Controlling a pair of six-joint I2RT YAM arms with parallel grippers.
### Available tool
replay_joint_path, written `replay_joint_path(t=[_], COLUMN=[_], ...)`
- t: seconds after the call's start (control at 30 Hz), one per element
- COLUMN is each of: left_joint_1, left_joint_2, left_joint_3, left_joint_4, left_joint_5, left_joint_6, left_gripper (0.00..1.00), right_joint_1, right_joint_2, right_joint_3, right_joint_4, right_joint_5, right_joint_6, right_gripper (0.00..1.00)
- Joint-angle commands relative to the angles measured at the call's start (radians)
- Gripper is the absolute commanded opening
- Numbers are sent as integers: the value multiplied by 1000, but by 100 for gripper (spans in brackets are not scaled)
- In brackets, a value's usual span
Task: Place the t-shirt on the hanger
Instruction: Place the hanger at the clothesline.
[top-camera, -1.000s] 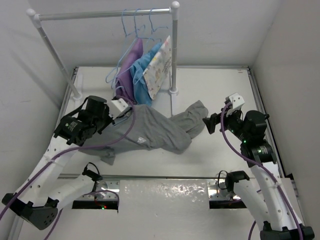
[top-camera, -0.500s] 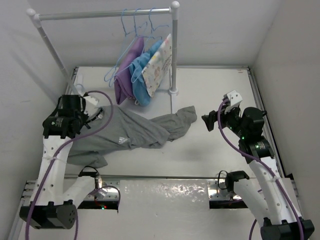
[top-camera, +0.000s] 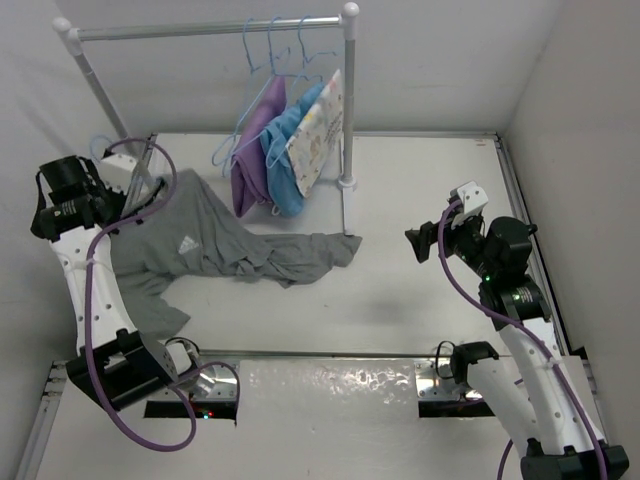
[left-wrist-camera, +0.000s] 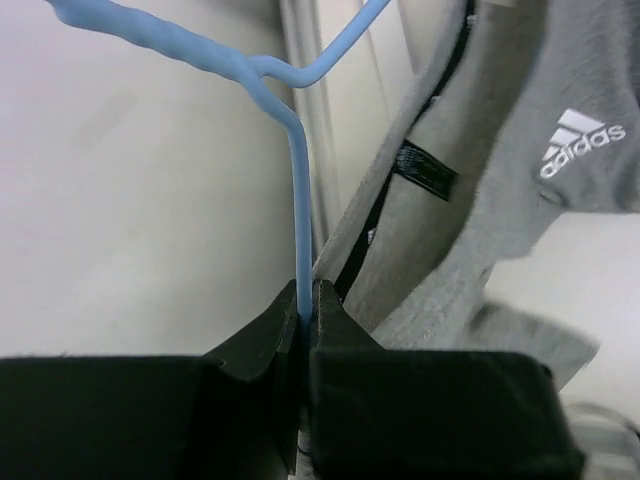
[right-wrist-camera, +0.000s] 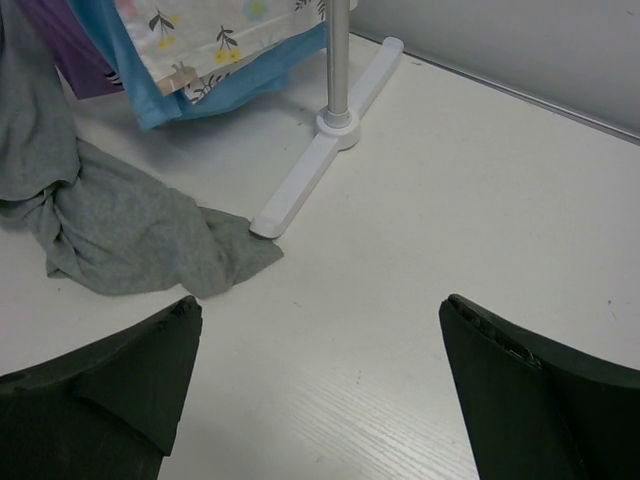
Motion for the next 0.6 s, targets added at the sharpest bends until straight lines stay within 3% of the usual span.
replay_joint_path(t=[0.0, 0.17, 0.37, 0.43, 0.57], left_joint_1=[2, -1, -38, -74, -218], left_joint_2=[-28, -22, 84, 93, 167], left_joint_3=[113, 176, 397, 426, 549], left_joint_4=[179, 239, 202, 226, 237], left_joint_5=[142, 378, 458, 434, 196], left_joint_6=[-35, -66, -166, -202, -227], left_gripper=[0, 0, 0, 0, 0], right_joint_1=[-3, -4, -4, -3, -4], right_joint_2=[-5, -10, -2, -2, -9], right_joint_3=[21, 17, 12, 9, 1], right_joint_4=[26, 13, 16, 13, 10], right_joint_5=[11, 28, 34, 37, 47], right_joint_6=[-5, -6, -6, -6, -6], right_gripper=[99, 99, 99, 99, 99])
